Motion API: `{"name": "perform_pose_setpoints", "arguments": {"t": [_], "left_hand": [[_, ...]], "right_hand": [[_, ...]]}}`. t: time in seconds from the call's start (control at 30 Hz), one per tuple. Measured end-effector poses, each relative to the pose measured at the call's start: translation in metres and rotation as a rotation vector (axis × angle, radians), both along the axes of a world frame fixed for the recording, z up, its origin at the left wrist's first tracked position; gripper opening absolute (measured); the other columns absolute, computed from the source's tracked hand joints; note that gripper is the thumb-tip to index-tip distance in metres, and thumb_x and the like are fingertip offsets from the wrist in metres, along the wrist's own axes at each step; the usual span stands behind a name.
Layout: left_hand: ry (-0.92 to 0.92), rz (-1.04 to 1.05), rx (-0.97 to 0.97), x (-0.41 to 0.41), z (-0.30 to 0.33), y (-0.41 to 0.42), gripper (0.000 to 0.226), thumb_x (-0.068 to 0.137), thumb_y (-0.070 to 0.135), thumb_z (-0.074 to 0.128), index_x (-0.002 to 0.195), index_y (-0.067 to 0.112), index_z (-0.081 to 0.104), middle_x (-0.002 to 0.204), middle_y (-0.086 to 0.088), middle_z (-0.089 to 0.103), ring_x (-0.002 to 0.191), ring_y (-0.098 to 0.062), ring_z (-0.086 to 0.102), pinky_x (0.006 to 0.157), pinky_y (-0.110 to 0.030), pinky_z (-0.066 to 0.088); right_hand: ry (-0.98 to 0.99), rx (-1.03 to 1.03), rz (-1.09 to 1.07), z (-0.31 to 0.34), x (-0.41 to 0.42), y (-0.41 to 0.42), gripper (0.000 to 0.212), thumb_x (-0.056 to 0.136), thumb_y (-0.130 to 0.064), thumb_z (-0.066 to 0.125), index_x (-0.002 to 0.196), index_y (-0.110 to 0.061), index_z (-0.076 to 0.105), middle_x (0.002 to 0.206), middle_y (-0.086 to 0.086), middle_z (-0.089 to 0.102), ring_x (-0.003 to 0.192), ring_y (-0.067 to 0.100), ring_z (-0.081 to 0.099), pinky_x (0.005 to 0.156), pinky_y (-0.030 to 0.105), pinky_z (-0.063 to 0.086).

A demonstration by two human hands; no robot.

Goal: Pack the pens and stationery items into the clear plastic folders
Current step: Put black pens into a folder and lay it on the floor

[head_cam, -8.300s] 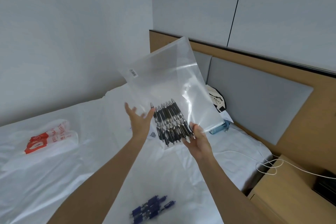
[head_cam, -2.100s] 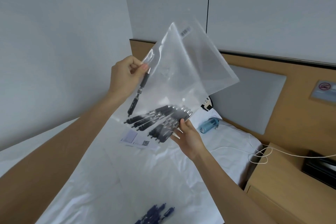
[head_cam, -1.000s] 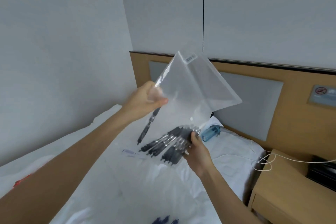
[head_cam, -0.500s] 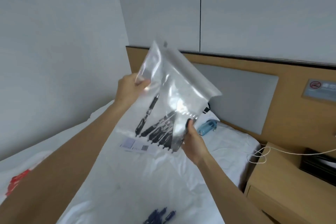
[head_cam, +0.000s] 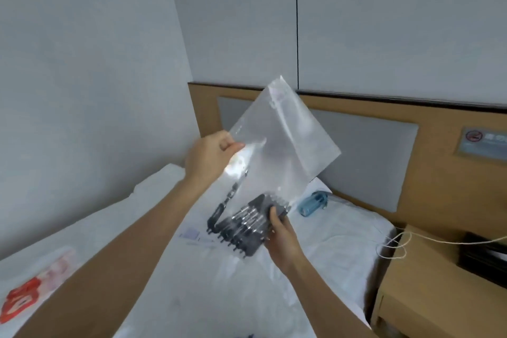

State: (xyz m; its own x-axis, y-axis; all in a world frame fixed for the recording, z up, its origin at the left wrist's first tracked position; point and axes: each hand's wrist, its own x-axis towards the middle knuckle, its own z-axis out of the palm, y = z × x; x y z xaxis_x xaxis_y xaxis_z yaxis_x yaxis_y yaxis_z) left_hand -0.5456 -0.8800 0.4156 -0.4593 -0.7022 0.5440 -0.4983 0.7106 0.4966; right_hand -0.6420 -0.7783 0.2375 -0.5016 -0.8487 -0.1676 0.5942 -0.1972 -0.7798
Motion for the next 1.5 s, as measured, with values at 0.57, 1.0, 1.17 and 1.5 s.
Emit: {"name": "perform_pose_setpoints", "arguments": {"t": [0.57,1.0,1.17,1.5], "left_hand": [[-0.108,-0.233,0.014,0.037,0.0,-0.013,0.031,0.102,0.032,0.037,0.113,0.007,0.051,0.095,-0.003,0.065,0.07,-0.013,0.064,0.07,-0.038,0.054],[0.27,-0.216,0.343,0.064,-0.027,-0.032,0.015,0.097,0.02,0.052,0.086,0.022,0.061,0.067,0.006,0.071,0.055,-0.013,0.067,0.045,-0.022,0.052],[0.29,-0.196,0.359,0.067,-0.026,-0.031,0.013,0.097,0.02,0.054,0.088,0.015,0.064,0.067,0.003,0.071,0.053,-0.014,0.066,0.047,-0.023,0.053],[0.254,-0.277,0.657,0.115,-0.028,-0.045,0.036,0.069,0.038,0.074,0.095,0.015,0.066,0.088,-0.004,0.074,0.074,-0.02,0.072,0.064,-0.027,0.059]], "right_hand": [[-0.122,-0.139,-0.145,0.013,-0.019,-0.003,0.039,0.101,-0.036,0.039,0.131,-0.015,0.051,0.125,0.005,0.059,0.109,0.021,0.056,0.105,0.043,0.041],[0.067,-0.156,0.132,0.013,-0.031,0.009,0.025,0.07,-0.016,0.077,0.081,-0.018,0.054,0.076,0.006,0.05,0.066,0.017,0.056,0.062,0.029,0.054],[0.105,-0.15,0.253,0.014,-0.024,0.009,0.013,0.081,-0.001,0.066,0.089,-0.011,0.065,0.075,0.004,0.069,0.068,0.016,0.068,0.064,0.031,0.058],[-0.043,-0.159,0.14,0.007,-0.014,0.007,0.075,0.053,-0.021,0.093,0.118,-0.002,0.06,0.106,0.019,0.055,0.099,0.03,0.057,0.089,0.043,0.05]]}}
